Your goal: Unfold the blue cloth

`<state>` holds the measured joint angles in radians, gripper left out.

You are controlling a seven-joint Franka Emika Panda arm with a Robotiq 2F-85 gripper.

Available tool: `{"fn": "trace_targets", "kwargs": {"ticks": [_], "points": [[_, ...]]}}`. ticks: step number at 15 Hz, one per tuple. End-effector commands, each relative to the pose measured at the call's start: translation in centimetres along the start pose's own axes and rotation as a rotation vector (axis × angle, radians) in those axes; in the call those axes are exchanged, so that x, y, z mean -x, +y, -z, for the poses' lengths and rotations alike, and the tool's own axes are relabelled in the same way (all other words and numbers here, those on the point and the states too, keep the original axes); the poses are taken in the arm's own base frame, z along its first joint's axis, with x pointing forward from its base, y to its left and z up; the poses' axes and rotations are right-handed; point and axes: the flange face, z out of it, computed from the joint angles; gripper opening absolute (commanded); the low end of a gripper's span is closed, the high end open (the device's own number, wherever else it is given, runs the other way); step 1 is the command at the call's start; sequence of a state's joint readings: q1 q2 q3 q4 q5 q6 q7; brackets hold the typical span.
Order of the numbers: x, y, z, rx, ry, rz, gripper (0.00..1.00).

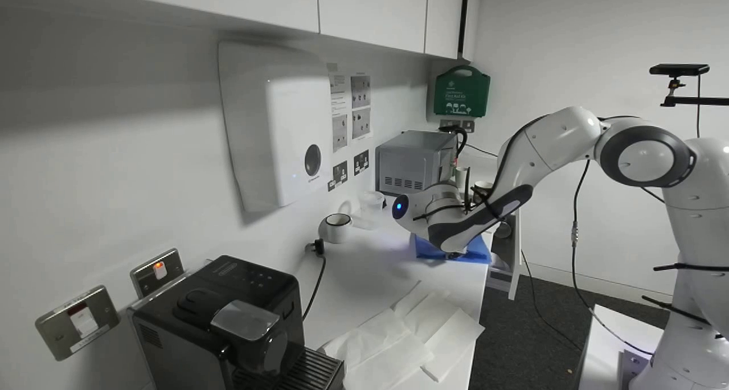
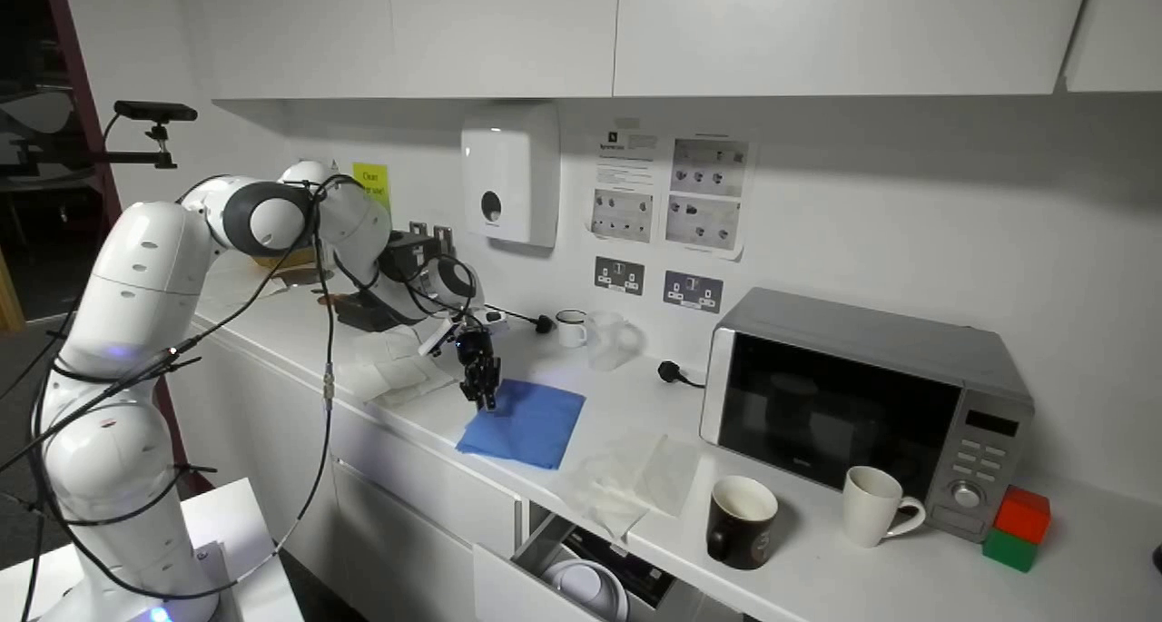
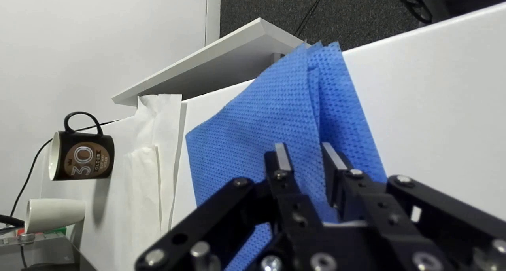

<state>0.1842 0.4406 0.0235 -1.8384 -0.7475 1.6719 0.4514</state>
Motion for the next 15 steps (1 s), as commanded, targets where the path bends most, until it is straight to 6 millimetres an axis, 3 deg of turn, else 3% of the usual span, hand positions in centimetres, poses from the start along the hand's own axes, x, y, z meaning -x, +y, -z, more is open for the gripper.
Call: {"fn": "trace_targets", "kwargs": {"ticks": [1, 8, 15], "points": [[-0.1, 1.0, 0.0, -0.016, -0.005, 0.021, 0.00], [0.7, 1.7, 0.7, -0.055, -0.002, -0.003, 0.00], [3.2, 3.8, 3.6, -0.249, -0.011, -0.111, 0.00]]}}
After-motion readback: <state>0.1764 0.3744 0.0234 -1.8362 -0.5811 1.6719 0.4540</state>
